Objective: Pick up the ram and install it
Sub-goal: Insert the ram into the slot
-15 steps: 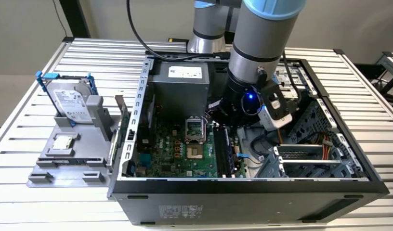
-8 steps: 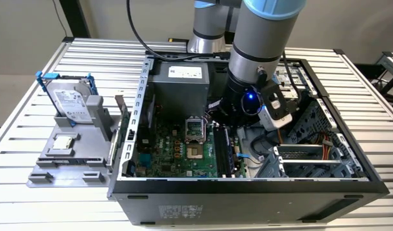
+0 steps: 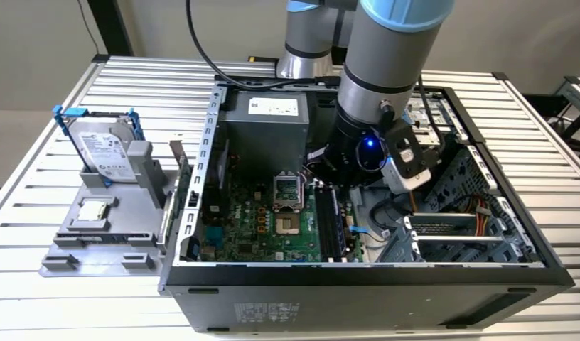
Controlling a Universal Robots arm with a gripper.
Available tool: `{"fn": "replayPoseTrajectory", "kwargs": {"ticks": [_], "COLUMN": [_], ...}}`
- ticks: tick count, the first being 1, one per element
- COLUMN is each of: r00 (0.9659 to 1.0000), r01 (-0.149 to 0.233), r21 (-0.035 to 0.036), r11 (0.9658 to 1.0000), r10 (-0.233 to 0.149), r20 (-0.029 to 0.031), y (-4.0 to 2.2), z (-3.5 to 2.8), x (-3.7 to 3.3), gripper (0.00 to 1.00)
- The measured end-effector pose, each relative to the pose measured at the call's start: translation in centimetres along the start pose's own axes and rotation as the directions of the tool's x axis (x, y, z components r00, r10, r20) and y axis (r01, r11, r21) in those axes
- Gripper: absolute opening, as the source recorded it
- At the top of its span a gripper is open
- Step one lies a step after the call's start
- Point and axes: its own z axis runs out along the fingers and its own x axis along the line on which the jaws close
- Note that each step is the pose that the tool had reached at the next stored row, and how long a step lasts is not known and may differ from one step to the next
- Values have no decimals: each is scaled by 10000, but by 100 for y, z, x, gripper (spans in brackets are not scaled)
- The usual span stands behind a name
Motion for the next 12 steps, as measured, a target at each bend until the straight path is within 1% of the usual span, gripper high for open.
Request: {"fn": "replayPoseTrajectory", "kwargs": {"ticks": [2,3,6,7,9,12], "r00": [10000,10000,10000,10000,9999,9988], "r01": [-8,-10,-6,25,169,491], "r21": [-361,-439,-441,-438,-432,-433], "r11": [9993,9990,9990,9990,9989,9979], "r10": [7,9,5,-26,-169,-493], "r20": [-16,-21,-22,-13,-9,-21], "y": [-13,-16,-15,-16,-16,-16], "z": [0,0,0,0,0,0], "x": [-1,-1,-1,-2,-1,-1], "gripper": [0,0,0,0,0,0]}}
